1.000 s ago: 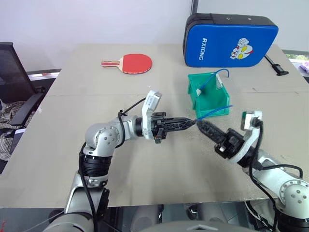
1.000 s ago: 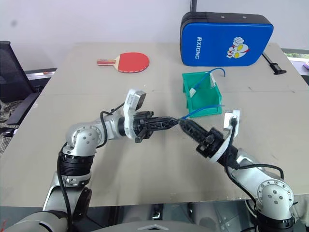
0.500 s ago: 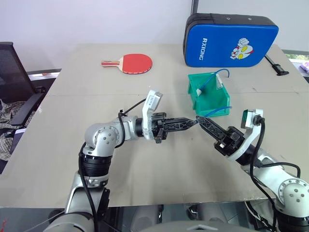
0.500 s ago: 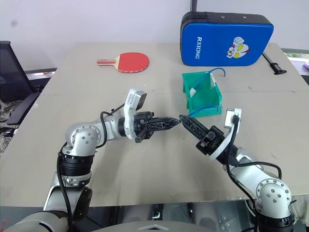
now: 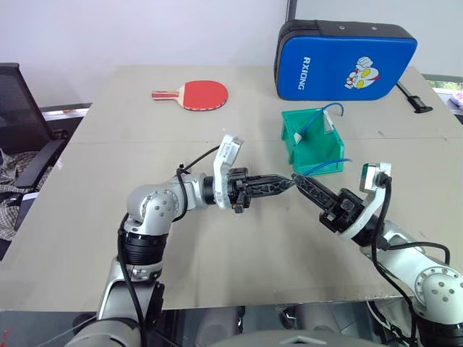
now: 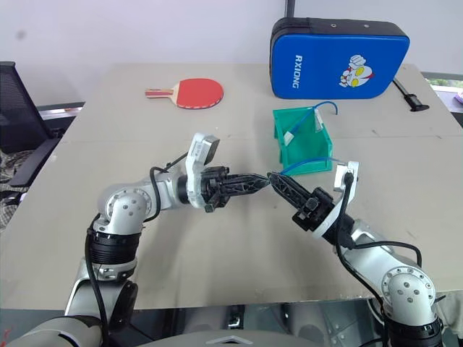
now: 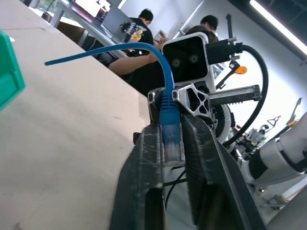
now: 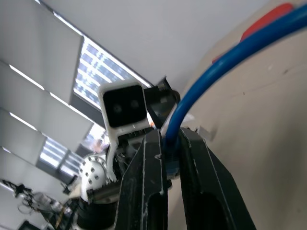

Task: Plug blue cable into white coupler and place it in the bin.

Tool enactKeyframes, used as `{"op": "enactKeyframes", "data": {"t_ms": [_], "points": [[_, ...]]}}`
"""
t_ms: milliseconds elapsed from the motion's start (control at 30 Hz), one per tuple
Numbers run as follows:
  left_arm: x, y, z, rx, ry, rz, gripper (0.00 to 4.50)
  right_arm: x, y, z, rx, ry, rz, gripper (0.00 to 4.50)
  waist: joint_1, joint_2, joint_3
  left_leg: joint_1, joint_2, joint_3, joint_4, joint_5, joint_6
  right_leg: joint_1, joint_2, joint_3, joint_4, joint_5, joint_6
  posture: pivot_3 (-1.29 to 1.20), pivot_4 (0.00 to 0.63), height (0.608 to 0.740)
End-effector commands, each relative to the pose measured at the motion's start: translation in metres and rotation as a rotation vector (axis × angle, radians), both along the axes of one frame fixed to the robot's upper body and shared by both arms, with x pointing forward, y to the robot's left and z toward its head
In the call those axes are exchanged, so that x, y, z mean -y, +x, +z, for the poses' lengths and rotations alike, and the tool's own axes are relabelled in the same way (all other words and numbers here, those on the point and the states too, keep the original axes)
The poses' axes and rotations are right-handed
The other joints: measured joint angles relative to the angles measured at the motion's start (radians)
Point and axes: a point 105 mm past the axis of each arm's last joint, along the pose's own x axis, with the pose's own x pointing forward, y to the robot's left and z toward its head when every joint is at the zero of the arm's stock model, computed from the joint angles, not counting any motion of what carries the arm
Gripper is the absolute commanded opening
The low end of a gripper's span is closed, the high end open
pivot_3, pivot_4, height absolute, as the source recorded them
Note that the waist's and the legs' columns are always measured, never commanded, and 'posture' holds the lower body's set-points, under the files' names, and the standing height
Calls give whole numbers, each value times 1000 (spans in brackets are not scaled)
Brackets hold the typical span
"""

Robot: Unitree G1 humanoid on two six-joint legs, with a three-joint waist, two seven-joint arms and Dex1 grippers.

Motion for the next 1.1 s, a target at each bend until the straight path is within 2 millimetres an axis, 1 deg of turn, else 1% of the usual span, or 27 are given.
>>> {"op": "enactKeyframes", "data": {"t_ms": [33, 67, 133, 233, 333, 367, 400, 467, 533, 600, 667, 800, 967, 1100], "points": [[-4, -2, 10, 65, -11, 34, 2767, 1, 0, 6, 47, -7, -10, 0, 1, 0, 0, 0, 0, 0, 0, 0, 0, 0, 0, 0, 0, 0, 0, 0, 150, 731], [-7, -1, 9, 60, -10, 47, 3323, 3, 2, 6, 49, -10, -18, 0, 1, 0, 0, 0, 0, 0, 0, 0, 0, 0, 0, 0, 0, 0, 0, 0, 150, 731], [-22, 0, 7, 53, 16, 107, 4242, 8, 6, 4, 56, -21, -49, 0, -3, 0, 0, 0, 0, 0, 0, 0, 0, 0, 0, 0, 0, 0, 0, 0, 150, 731], [-51, 7, 0, 84, 79, 252, 4242, 14, 11, 3, 68, -35, -78, 0, -8, 0, 0, 0, 1, 0, 0, 0, 0, 0, 0, 0, 0, 0, 0, 0, 150, 731], [-80, 24, -3, 192, 143, 458, 4242, 18, 12, 0, 70, -44, -94, 0, -9, 0, 0, 1, 1, 0, -1, 0, 0, 0, 0, 0, 0, 0, 0, 0, 150, 731], [-92, 31, -4, 223, 172, 531, 4242, 18, 13, 0, 70, -43, -98, 0, -5, 0, 0, 0, 1, 0, -1, 0, 0, 0, 0, 0, 0, 0, 0, 0, 150, 731], [-110, 40, -5, 284, 220, 636, 4242, 19, 13, -1, 69, -42, -102, 0, -2, 0, 0, 0, 1, 0, -1, 0, 0, 0, 0, 0, 0, 0, 0, 0, 150, 731], [-139, 49, -3, 391, 301, 789, 4242, 21, 13, -2, 68, -44, -107, 0, 2, 0, 0, 0, 1, 0, -1, 0, 0, 0, 0, 0, 0, 0, 0, 0, 150, 731], [-154, 51, -5, 455, 358, 867, 4242, 21, 13, -4, 66, -50, -107, 0, 2, 0, 0, 1, 1, 1, -1, 0, 0, 0, 0, 1, -1, 0, -1, 0, 150, 731], [-166, 54, -16, 500, 437, 921, 4242, 20, 14, -6, 64, -53, -103, 0, 3, 0, 0, 0, 1, 1, -1, 0, 0, 0, -1, 0, -1, 1, -2, 0, 150, 731], [-178, 61, -26, 522, 516, 979, 4242, 18, 14, -7, 64, -58, -96, 0, 5, 0, 0, 0, 1, 1, -1, 0, 0, 0, -2, 0, -1, 1, -2, 0, 150, 731], [-189, 71, -37, 502, 583, 1003, 4242, 16, 15, -8, 67, -72, -87, 0, 4, -1, 0, 0, 0, 1, -1, 0, 0, 0, -3, -1, -1, 1, -1, 0, 150, 731], [-192, 79, -49, 482, 621, 914, 4242, 17, 14, -10, 66, -89, -92, 0, 3, -1, 0, 0, 1, 1, -1, 0, 0, 0, -2, -1, -1, 1, -1, 0, 150, 731], [-194, 93, -56, 493, 671, 852, 4242, 17, 11, -11, 65, -107, -95, 0, 4, -1, 0, 0, 1, 1, -1, 0, 0, 0, -2, -2, -1, 1, -2, 0, 150, 731]]}}
